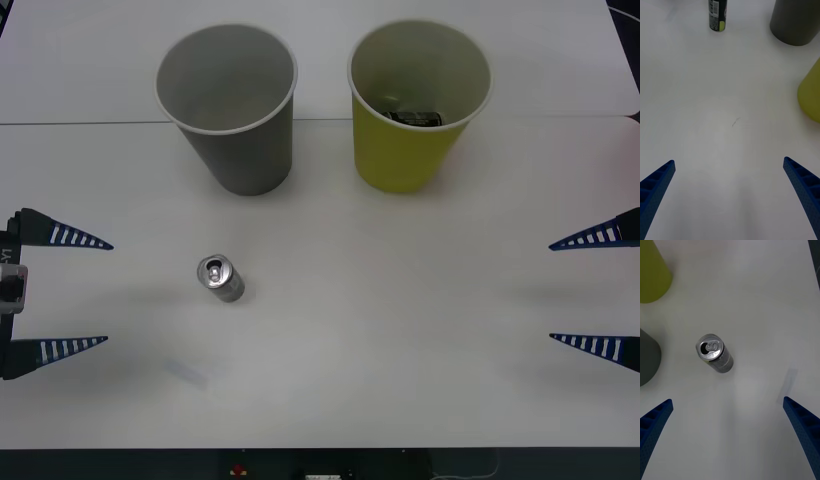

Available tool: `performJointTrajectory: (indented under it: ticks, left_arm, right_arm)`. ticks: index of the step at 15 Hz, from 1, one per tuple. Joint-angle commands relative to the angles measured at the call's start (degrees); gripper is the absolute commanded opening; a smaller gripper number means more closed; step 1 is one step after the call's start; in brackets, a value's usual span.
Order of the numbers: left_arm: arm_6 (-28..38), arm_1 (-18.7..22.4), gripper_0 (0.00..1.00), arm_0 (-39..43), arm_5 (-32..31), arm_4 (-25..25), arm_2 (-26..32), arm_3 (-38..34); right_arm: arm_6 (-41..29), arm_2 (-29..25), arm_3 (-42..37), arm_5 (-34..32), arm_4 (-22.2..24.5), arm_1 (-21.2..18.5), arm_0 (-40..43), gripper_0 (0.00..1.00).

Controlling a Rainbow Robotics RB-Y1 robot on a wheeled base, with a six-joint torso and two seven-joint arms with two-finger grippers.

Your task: Put the can into the green bin and the plastic bottle into the gray bin

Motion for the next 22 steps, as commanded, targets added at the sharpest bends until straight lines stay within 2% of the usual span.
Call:
performJointTrajectory:
  ticks: [1,7,11,14,17,19,22]
  left_arm:
    - [0.00,0.00,1.00,0.00,0.00,0.00,0.00,0.00]
    - [-0.27,-0.75,1.00,-0.85,1.19,1.88,1.00,1.09]
    - [-0.36,-0.84,1.00,-1.73,1.10,4.07,0.20,4.70]
    - [-0.45,-1.46,1.00,-5.60,-1.88,7.24,-2.70,11.29]
    - [-0.80,-3.30,1.00,-10.69,-6.54,7.68,-4.54,18.06]
    - [-1.50,-4.27,1.00,-13.51,-7.42,8.47,-7.00,22.80]
    - [-3.00,-4.27,1.00,-16.58,-7.42,12.95,-12.63,29.57]
  right_arm:
    - [0.00,0.00,0.00,0.00,0.00,0.00,0.00,1.00]
    - [0.00,0.00,0.00,0.00,0.00,0.00,0.00,1.00]
    - [0.00,0.00,0.00,0.00,0.00,0.00,0.00,1.00]
    - [0.00,0.00,0.00,0.00,0.00,0.00,0.00,1.00]
    - [0.00,0.00,0.00,0.00,0.00,0.00,0.00,1.00]
    - [0.00,0.00,0.00,0.00,0.00,0.00,0.00,1.00]
    - [0.00,0.00,0.00,0.00,0.00,0.00,0.00,1.00]
